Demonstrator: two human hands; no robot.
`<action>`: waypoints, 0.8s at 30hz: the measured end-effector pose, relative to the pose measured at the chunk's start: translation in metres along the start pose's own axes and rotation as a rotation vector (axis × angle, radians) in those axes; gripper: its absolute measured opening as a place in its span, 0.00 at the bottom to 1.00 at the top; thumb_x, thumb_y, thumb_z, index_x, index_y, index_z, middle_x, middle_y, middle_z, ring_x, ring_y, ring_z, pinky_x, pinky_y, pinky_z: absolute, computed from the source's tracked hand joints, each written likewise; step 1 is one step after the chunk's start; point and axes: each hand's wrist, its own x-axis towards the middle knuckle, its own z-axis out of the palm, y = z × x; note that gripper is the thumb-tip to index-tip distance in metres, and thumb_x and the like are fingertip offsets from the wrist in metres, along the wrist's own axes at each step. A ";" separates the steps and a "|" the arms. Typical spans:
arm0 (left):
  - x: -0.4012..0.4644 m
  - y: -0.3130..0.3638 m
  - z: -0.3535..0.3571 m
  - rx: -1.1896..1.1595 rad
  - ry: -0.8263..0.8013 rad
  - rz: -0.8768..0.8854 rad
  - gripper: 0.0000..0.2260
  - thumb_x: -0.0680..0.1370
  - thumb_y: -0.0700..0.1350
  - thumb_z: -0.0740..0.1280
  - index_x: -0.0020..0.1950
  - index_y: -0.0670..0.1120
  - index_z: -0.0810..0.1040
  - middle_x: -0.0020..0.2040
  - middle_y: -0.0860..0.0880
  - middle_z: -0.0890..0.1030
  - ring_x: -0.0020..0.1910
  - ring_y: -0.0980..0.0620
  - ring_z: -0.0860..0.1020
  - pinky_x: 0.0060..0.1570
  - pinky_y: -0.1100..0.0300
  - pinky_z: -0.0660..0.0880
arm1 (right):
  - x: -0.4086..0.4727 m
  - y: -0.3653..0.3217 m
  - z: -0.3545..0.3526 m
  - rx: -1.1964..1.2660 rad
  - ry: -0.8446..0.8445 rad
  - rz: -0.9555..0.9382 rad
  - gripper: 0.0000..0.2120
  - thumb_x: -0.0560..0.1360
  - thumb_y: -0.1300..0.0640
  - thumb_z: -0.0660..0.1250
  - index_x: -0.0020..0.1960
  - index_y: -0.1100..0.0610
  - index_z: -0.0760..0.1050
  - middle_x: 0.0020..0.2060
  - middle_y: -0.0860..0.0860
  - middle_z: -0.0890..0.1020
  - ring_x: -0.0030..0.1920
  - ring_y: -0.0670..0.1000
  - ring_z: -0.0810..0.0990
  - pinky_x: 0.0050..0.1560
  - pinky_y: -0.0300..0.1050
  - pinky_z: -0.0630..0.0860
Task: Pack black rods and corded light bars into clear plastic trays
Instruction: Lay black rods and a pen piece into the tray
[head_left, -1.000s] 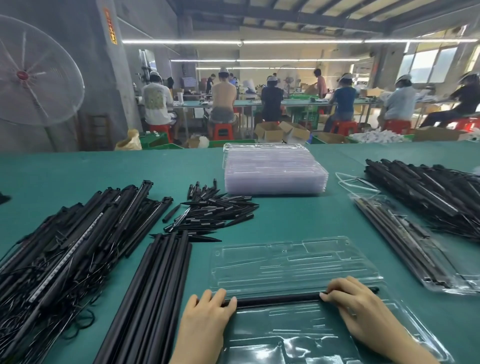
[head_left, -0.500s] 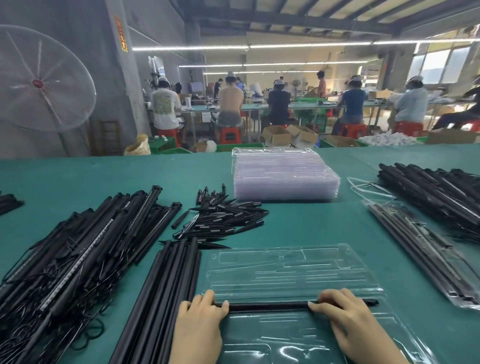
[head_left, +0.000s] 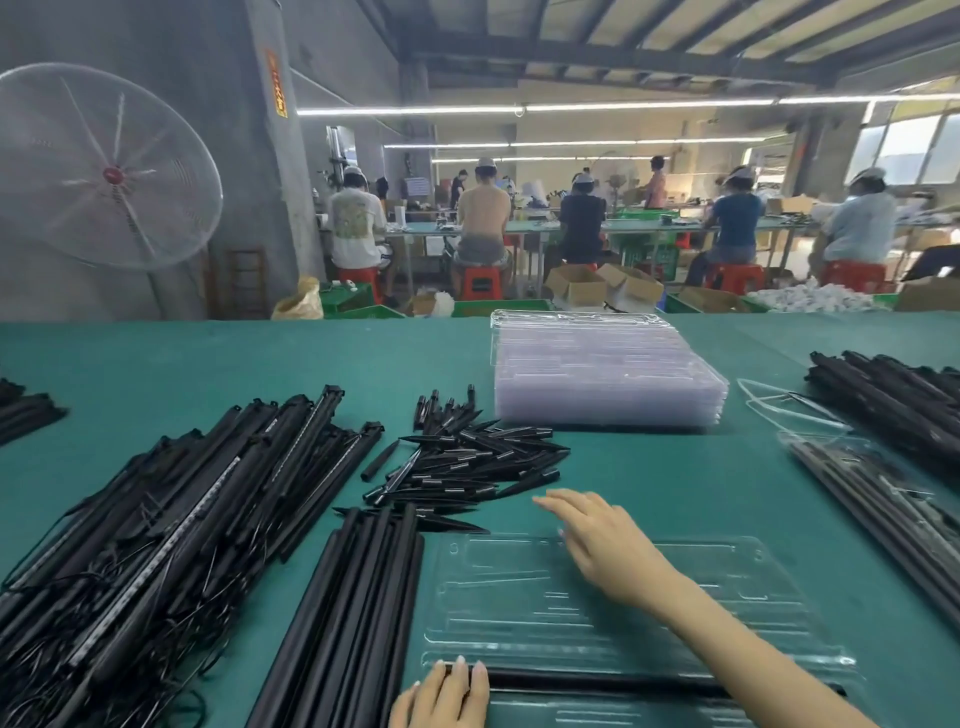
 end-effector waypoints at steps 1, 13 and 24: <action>0.001 -0.001 0.001 -0.069 -0.002 0.020 0.18 0.70 0.46 0.56 0.29 0.51 0.85 0.28 0.58 0.80 0.29 0.63 0.80 0.25 0.72 0.73 | 0.017 0.002 0.007 -0.033 -0.053 0.026 0.24 0.82 0.56 0.52 0.77 0.48 0.54 0.75 0.44 0.58 0.71 0.50 0.62 0.65 0.48 0.65; 0.019 -0.002 0.011 0.034 0.059 -0.072 0.07 0.57 0.48 0.67 0.24 0.51 0.69 0.20 0.54 0.67 0.18 0.57 0.66 0.24 0.69 0.59 | 0.089 0.002 0.051 -0.252 0.052 0.287 0.23 0.75 0.69 0.58 0.68 0.58 0.61 0.65 0.55 0.66 0.60 0.57 0.67 0.52 0.48 0.70; 0.007 0.013 -0.010 0.020 -0.221 -0.158 0.25 0.35 0.41 0.76 0.31 0.43 0.80 0.32 0.46 0.79 0.26 0.48 0.77 0.27 0.64 0.75 | 0.063 0.011 0.023 -0.403 -0.069 0.044 0.18 0.75 0.67 0.63 0.63 0.57 0.66 0.59 0.52 0.75 0.62 0.54 0.71 0.56 0.48 0.65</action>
